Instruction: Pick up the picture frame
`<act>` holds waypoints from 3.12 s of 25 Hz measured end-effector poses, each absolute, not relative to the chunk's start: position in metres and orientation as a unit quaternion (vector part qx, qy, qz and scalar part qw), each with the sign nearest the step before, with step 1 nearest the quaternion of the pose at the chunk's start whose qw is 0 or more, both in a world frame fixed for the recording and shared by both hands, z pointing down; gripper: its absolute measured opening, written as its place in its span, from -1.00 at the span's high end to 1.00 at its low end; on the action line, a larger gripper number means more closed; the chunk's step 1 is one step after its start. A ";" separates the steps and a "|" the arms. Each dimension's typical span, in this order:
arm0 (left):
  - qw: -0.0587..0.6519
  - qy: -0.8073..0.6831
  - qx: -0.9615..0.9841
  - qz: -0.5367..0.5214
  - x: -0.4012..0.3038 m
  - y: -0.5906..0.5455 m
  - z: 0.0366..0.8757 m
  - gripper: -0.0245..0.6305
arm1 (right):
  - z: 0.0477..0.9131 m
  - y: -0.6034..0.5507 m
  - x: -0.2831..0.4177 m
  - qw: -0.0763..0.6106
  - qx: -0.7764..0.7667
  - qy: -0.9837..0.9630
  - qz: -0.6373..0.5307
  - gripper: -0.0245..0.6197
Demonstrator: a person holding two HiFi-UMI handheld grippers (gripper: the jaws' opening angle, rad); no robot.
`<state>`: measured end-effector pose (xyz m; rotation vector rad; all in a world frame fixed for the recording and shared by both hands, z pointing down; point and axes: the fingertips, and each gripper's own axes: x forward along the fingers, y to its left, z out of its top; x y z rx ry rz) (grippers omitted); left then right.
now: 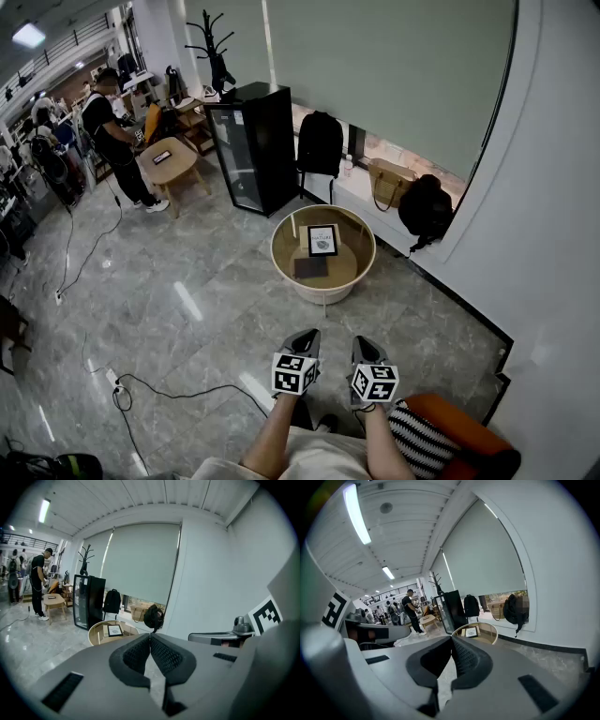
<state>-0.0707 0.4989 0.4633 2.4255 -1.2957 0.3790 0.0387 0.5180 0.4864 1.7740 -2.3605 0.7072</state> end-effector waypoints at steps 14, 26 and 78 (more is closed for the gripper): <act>0.198 -0.451 0.861 0.130 -0.072 0.485 0.483 0.86 | 0.498 0.507 0.029 0.051 0.576 -0.777 0.249 0.82; 0.227 -0.431 0.865 0.123 -0.069 0.414 0.485 0.86 | 0.505 0.444 0.038 0.030 0.576 -0.762 0.294 0.82; 0.317 -0.409 0.843 0.148 -0.141 0.107 0.546 0.86 | 0.543 0.132 -0.006 0.113 0.591 -0.740 0.302 0.82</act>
